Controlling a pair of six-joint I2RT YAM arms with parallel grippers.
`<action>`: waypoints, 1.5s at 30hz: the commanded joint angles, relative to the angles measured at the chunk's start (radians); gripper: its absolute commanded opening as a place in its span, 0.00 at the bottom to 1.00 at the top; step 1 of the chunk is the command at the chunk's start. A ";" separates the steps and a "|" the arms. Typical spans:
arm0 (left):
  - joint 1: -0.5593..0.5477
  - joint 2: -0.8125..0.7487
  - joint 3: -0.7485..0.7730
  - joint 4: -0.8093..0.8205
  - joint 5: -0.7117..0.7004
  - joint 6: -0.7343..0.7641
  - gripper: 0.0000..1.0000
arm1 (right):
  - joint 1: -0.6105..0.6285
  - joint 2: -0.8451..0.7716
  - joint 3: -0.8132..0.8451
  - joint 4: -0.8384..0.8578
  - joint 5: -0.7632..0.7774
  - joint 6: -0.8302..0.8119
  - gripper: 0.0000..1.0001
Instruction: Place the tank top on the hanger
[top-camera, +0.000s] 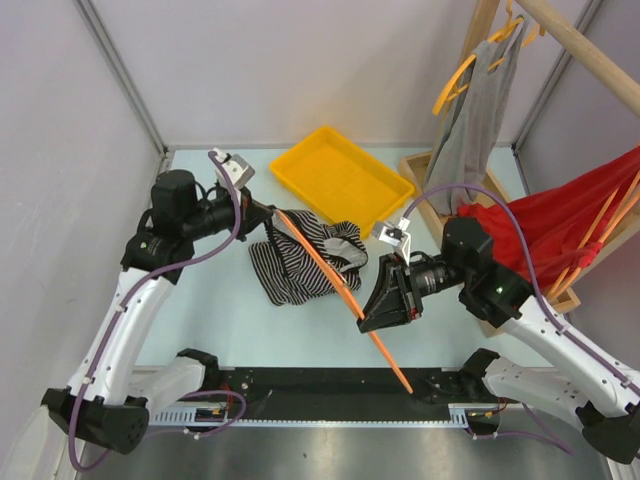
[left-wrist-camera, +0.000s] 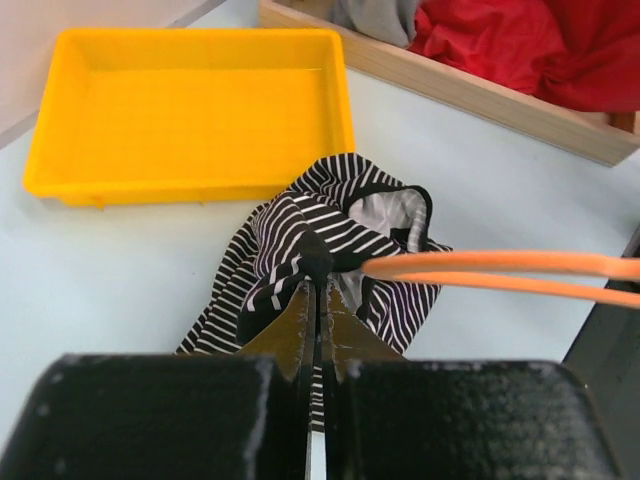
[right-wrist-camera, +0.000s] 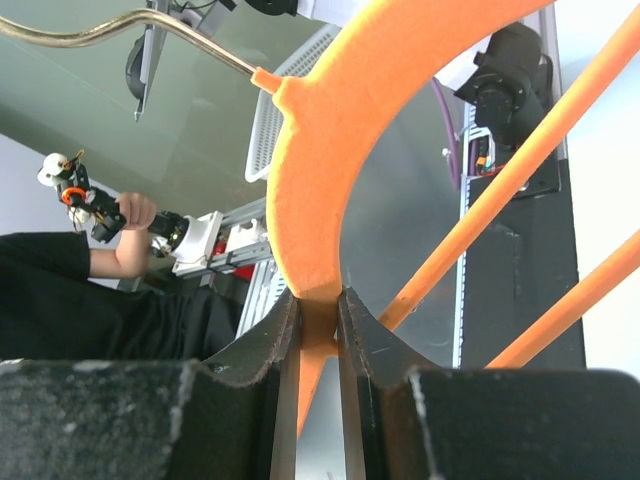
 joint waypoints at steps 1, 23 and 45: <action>0.006 -0.075 0.003 -0.003 0.078 0.071 0.00 | 0.004 0.029 0.028 0.028 -0.033 -0.009 0.19; 0.006 -0.115 -0.030 -0.004 0.037 0.128 0.00 | 0.038 0.130 -0.113 0.333 -0.121 0.171 0.13; 0.006 -0.256 -0.134 -0.018 0.228 0.070 0.00 | 0.182 0.330 -0.177 0.722 -0.121 0.362 0.11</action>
